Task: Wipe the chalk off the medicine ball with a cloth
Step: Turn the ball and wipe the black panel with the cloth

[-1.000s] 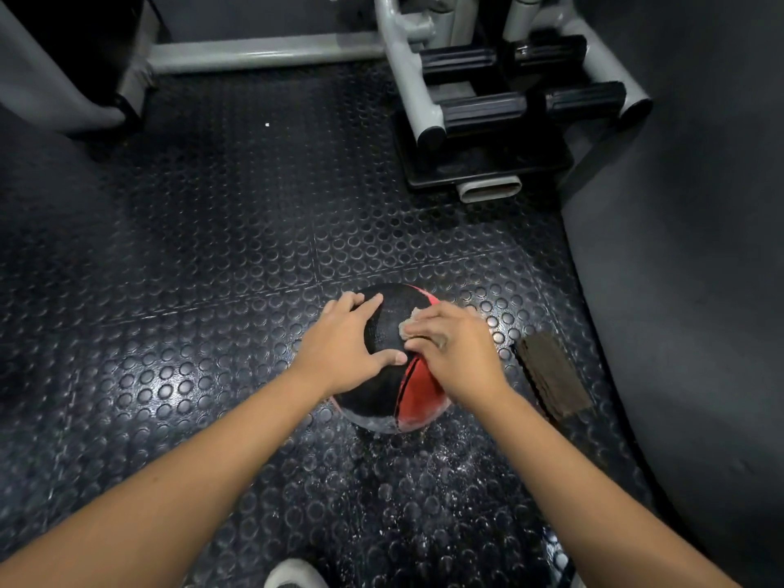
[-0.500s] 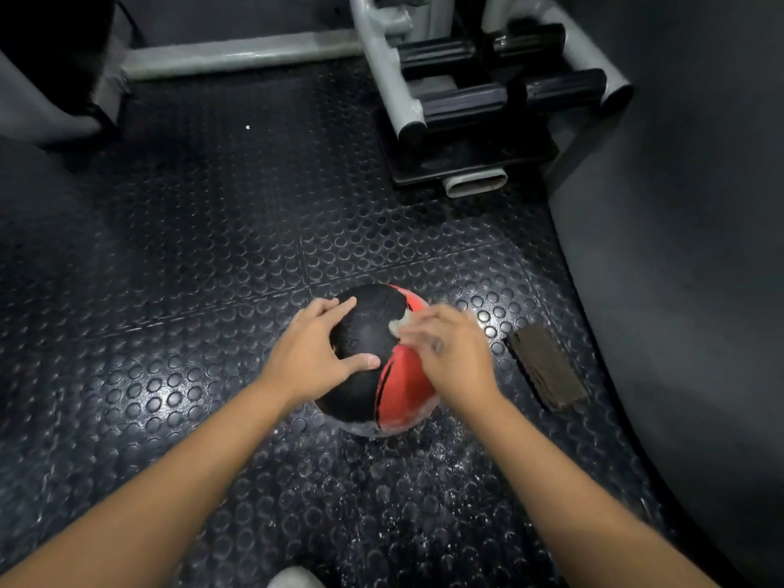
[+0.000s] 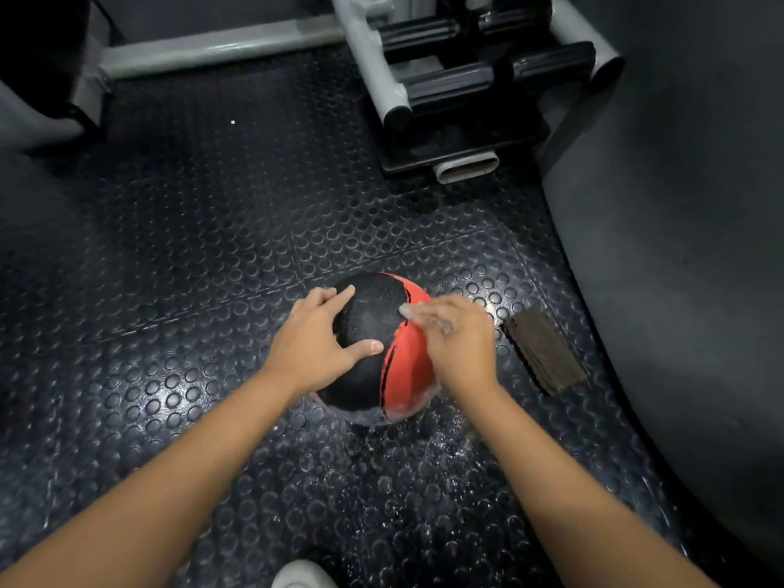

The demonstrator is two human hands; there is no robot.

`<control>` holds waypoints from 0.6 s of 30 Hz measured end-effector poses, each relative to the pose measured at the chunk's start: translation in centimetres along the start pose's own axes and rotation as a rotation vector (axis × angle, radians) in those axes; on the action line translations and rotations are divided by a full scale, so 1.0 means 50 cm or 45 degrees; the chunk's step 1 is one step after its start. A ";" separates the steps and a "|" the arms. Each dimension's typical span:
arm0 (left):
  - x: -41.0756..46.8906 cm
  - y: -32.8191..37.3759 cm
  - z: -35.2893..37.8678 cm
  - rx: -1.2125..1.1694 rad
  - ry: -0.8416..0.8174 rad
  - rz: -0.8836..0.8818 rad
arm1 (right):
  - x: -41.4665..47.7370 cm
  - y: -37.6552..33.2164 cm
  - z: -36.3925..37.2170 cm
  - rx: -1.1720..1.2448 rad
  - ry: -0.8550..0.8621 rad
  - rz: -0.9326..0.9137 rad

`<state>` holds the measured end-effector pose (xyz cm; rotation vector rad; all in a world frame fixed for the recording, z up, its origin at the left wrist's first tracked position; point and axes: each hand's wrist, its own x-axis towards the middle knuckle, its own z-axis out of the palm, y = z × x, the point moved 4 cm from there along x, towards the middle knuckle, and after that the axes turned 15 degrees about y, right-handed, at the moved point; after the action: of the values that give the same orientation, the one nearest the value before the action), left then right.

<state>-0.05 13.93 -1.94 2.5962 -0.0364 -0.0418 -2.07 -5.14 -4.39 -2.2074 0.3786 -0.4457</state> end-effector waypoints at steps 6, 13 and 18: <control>-0.008 0.001 -0.004 -0.029 0.019 -0.019 | 0.106 0.039 0.017 0.087 -0.134 0.458; 0.009 -0.027 -0.007 -0.120 0.006 -0.105 | -0.055 0.003 -0.014 0.232 -0.036 0.179; 0.009 -0.025 -0.010 -0.070 0.015 -0.109 | 0.033 0.014 0.011 0.176 0.008 0.299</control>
<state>0.42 15.24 -2.15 2.5416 0.0794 -0.0583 -0.43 -5.86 -4.95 -1.9990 0.5853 -0.3405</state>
